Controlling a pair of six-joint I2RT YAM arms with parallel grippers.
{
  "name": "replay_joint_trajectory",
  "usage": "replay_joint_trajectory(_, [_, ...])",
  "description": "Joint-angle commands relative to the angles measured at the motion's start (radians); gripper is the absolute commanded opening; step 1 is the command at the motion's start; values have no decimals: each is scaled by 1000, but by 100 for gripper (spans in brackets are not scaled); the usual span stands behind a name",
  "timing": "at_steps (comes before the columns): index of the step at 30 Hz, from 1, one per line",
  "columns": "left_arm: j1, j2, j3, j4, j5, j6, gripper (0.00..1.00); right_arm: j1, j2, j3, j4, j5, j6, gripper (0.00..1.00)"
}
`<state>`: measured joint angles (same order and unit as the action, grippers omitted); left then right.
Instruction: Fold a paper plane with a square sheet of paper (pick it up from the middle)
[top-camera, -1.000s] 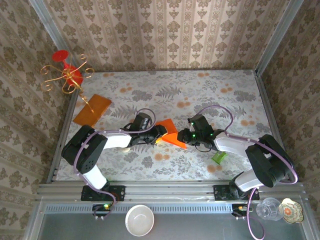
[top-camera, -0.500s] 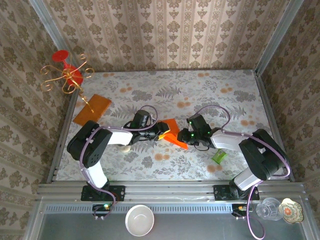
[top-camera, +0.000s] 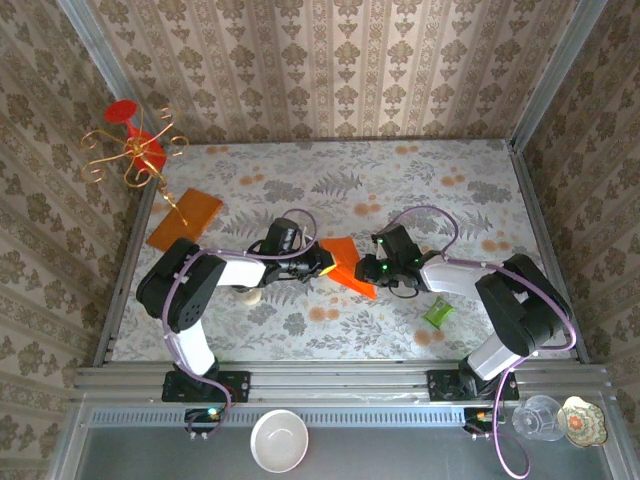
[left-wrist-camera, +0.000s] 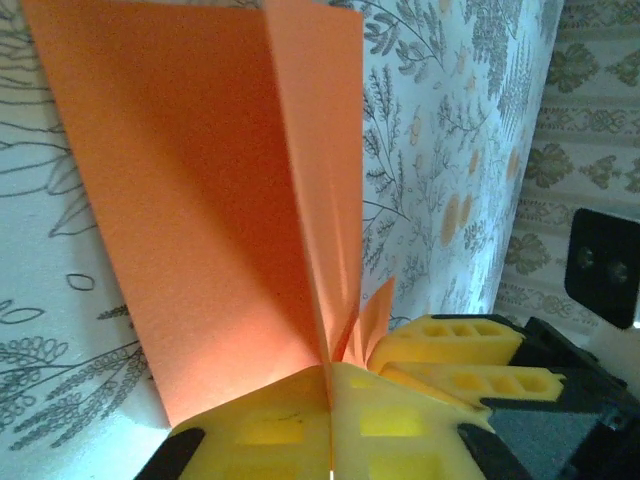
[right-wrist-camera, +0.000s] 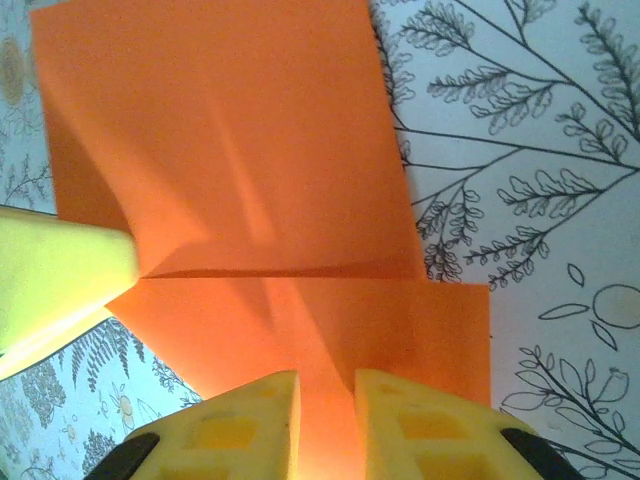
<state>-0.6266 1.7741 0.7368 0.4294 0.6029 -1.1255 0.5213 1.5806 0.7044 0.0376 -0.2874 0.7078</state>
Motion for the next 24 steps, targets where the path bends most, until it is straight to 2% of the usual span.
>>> replay_joint_trajectory(1, [7, 3, 43, -62, -6, 38, 5, -1, -42, 35, -90, 31, -69, 25])
replay_joint_trajectory(4, [8, -12, 61, -111, -17, 44, 4, 25, -100, 58, -192, 150, -139, 30])
replay_joint_trajectory(9, [7, -41, 98, -183, -28, 47, 4, 161, -182, 79, -298, 429, -251, 38])
replay_joint_trajectory(14, [5, -54, 122, -227, -33, 44, 3, 281, -154, 96, -321, 606, -271, 41])
replay_joint_trajectory(18, [2, -62, 129, -241, -37, 42, 3, 345, -71, 129, -340, 691, -258, 45])
replay_joint_trajectory(24, [2, -64, 133, -251, -35, 43, 3, 385, 35, 188, -333, 741, -261, 47])
